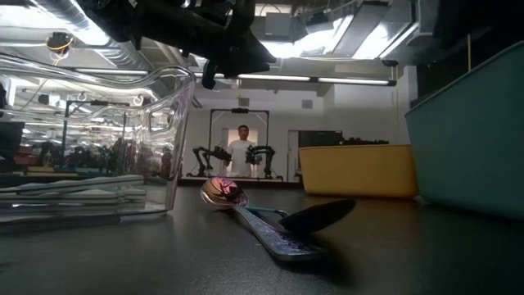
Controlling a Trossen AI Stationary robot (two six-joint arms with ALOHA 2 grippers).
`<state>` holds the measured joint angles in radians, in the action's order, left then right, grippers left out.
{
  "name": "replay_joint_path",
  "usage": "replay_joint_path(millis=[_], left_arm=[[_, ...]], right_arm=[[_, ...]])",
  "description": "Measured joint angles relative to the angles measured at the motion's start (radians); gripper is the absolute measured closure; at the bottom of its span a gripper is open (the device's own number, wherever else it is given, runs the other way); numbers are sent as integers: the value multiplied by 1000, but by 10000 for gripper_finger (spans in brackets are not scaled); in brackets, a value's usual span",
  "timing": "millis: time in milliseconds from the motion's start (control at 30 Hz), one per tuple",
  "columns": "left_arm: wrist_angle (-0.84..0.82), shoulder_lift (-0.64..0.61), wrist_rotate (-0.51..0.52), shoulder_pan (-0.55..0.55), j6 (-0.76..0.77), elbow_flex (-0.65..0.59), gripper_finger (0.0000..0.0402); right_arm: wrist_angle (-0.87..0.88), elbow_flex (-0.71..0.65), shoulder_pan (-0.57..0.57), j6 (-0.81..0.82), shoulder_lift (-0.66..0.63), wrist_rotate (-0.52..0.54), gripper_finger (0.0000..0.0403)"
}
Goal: Sort silverware by color (type)
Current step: Put the blue spoon into the blue bin
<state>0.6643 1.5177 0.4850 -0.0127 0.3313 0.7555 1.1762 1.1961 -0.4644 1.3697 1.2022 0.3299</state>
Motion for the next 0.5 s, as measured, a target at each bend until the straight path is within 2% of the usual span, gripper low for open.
replay_joint_path(millis=[233, 500], left_arm=[[0, 0, 0, 0, 0, 0, 308], [0, 0, 0, 0, -1, 0, 308]], right_arm=[[-125, 39, 0, -154, 0, 102, 313], [-387, 39, 0, -392, 0, 105, 313]])
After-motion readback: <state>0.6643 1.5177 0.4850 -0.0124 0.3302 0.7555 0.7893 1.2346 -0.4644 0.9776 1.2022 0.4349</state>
